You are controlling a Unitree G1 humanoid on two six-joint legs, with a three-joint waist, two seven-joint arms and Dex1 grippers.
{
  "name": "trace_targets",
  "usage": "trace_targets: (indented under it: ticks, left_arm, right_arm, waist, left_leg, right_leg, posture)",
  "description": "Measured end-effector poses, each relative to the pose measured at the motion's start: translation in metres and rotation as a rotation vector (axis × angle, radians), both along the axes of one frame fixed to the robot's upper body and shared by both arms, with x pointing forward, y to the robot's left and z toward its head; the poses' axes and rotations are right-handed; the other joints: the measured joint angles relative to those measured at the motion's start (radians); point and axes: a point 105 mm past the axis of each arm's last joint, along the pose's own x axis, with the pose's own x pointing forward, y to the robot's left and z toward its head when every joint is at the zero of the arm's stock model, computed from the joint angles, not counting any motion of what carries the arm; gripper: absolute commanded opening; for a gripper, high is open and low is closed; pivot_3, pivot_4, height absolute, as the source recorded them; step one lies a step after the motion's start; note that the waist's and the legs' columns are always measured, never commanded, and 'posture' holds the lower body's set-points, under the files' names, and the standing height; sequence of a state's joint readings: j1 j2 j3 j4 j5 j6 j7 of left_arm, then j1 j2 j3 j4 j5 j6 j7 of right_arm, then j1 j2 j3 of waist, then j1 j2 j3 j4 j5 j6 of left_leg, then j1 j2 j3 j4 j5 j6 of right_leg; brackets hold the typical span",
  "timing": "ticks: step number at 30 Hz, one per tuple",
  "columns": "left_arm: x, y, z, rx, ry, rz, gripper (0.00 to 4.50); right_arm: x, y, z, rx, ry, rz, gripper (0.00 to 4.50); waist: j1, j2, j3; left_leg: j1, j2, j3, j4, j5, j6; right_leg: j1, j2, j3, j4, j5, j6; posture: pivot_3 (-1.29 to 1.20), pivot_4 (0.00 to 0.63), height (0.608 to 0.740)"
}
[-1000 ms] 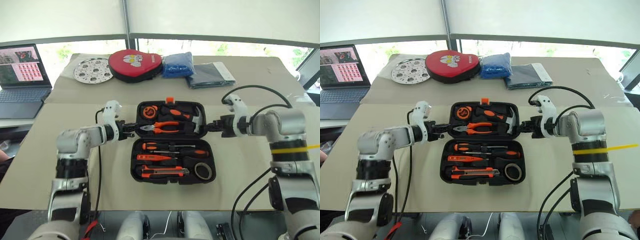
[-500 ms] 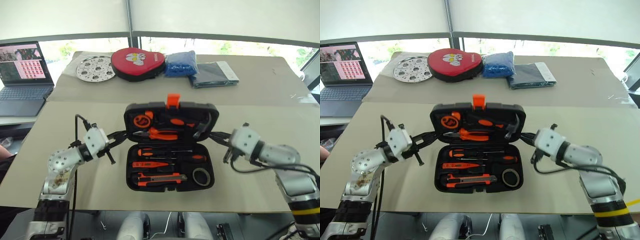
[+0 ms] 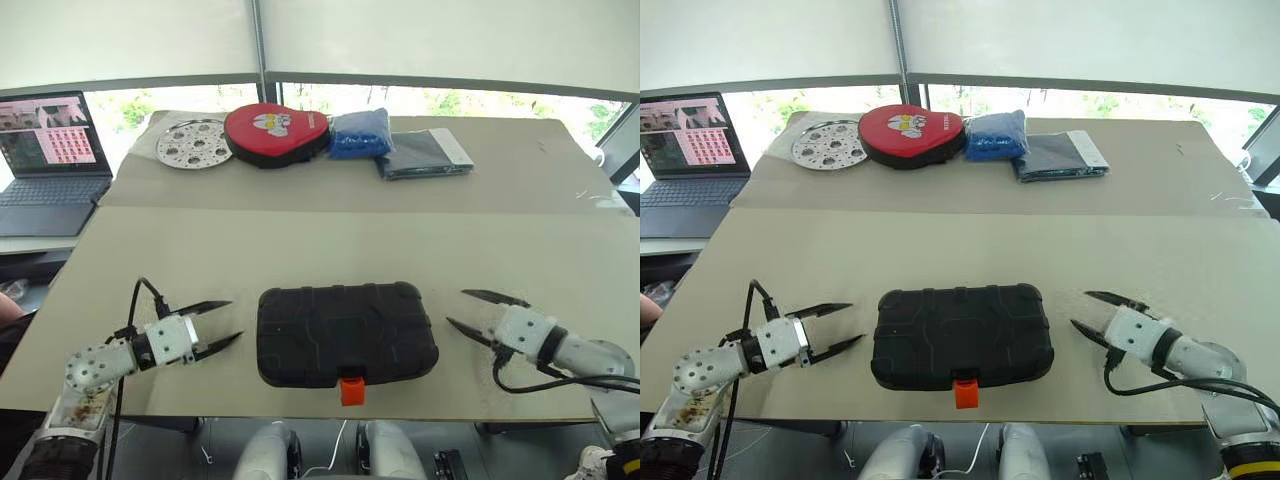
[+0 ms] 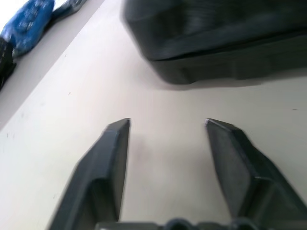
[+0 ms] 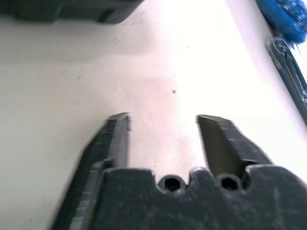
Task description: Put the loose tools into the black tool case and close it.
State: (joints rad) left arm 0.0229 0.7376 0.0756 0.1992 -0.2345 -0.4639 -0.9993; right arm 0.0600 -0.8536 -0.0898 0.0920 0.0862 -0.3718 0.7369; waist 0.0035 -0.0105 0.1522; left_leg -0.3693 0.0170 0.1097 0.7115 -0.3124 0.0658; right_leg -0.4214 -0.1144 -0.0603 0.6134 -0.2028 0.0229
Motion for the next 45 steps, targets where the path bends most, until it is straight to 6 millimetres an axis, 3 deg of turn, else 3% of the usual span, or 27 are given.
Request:
trace_targets:
  ticks: [1,4,5,6,9,12,16,21,26,37,41,45]
  left_arm:
    - [0.001,0.006,0.002,-0.044,0.068,0.035,2.7]
    - [0.005,0.009,0.009,-0.118,0.169,0.059,1.76]
    - [0.009,0.007,0.015,-0.151,0.197,0.055,1.35]
    - [0.012,0.003,0.017,-0.164,0.212,0.049,1.25]
    - [0.034,-0.017,0.04,-0.18,0.22,0.007,0.08]
    - [0.05,-0.045,0.051,-0.167,0.213,-0.054,0.04]
    - [0.058,-0.062,0.034,-0.117,0.296,-0.072,0.04]
    - [0.063,-0.074,0.019,-0.056,0.353,-0.11,0.04]
    - [0.055,-0.065,0.011,-0.03,0.46,-0.102,0.04]
    - [0.047,-0.061,0.008,-0.156,0.47,0.01,0.04]
    - [0.057,-0.056,0.015,-0.215,0.422,0.087,0.04]
    - [0.068,-0.047,0.032,-0.255,0.371,0.118,0.04]
  right_arm:
    - [-0.003,-0.005,0.003,0.068,0.055,-0.03,2.77]
    - [-0.017,-0.01,0.009,0.146,0.187,-0.033,1.73]
    - [-0.026,-0.007,0.013,0.157,0.246,0.0,1.31]
    - [-0.032,-0.005,0.012,0.154,0.278,0.014,1.16]
    - [-0.069,0.008,-0.001,0.06,0.467,0.125,0.08]
    - [-0.089,0.024,-0.01,0.021,0.542,0.197,0.04]
    - [-0.096,0.046,-0.019,0.031,0.578,0.247,0.04]
    - [-0.08,0.078,-0.019,0.101,0.532,0.25,0.04]
    - [-0.053,0.099,-0.019,0.133,0.455,0.223,0.04]
    - [0.021,0.103,-0.005,0.186,0.28,0.075,0.04]
    - [0.031,0.098,-0.005,0.176,0.27,0.063,0.04]
    - [0.028,0.085,-0.001,0.201,0.278,0.047,0.04]
  waist:
    - [0.0,0.0,0.0]
    - [0.007,0.0,0.0]
    - [0.009,0.0,0.0]
    - [0.012,0.0,0.0]
    - [0.027,-0.001,0.0]
    - [0.025,-0.001,0.0]
    - [0.006,-0.003,0.001]
    - [0.006,-0.006,0.002]
    - [-0.003,-0.008,0.003]
    - [-0.003,-0.008,0.003]
    - [-0.002,-0.008,0.003]
    - [0.004,-0.008,0.003]
  left_leg:
    - [0.0,0.0,0.0,0.0,0.0,0.0]
    - [0.0,0.0,0.0,0.0,-0.001,0.001]
    - [0.0,0.0,-0.001,0.0,-0.001,0.001]
    - [-0.001,0.0,-0.001,0.001,-0.001,0.001]
    - [-0.002,-0.001,-0.003,0.001,-0.001,0.001]
    - [-0.002,-0.002,-0.002,0.002,-0.001,0.001]
    - [-0.001,-0.001,0.0,0.002,0.0,-0.001]
    - [-0.002,-0.001,0.0,0.002,0.001,-0.001]
    - [-0.002,-0.001,0.001,0.003,0.001,-0.001]
    - [-0.002,-0.001,0.001,0.003,0.001,-0.001]
    - [-0.003,-0.002,0.001,0.003,0.001,-0.001]
    - [-0.003,-0.002,0.001,0.003,0.001,-0.001]
  right_leg:
    - [0.0,0.0,0.0,0.0,0.0,0.0]
    - [0.0,-0.001,0.0,0.0,0.0,0.0]
    - [0.0,-0.001,-0.001,0.0,0.0,0.0]
    - [0.0,-0.001,-0.001,0.0,0.0,0.0]
    - [0.001,0.001,-0.002,-0.001,0.001,0.002]
    - [0.002,0.0,-0.001,-0.001,0.001,0.002]
    - [0.0,0.003,0.003,-0.001,0.001,0.002]
    - [-0.002,0.005,0.006,-0.001,0.001,0.002]
    - [-0.003,0.005,0.007,0.0,0.001,0.002]
    - [-0.003,0.004,0.007,0.001,0.001,0.002]
    - [-0.003,0.004,0.007,0.001,0.001,0.002]
    - [-0.003,0.003,0.006,0.001,0.001,0.002]
  posture:
    - [0.0,0.15,0.74]
    - [0.0,0.15,0.74]
    - [0.0,0.15,0.74]
    - [0.0,0.15,0.74]
    - [0.0,0.15,0.74]
    - [0.0,0.15,0.74]
    - [0.0,0.15,0.74]
    - [0.0,0.15,0.74]
    - [0.0,0.15,0.74]
    - [0.0,0.15,0.74]
    - [0.0,0.15,0.74]
    - [0.0,0.15,0.74]
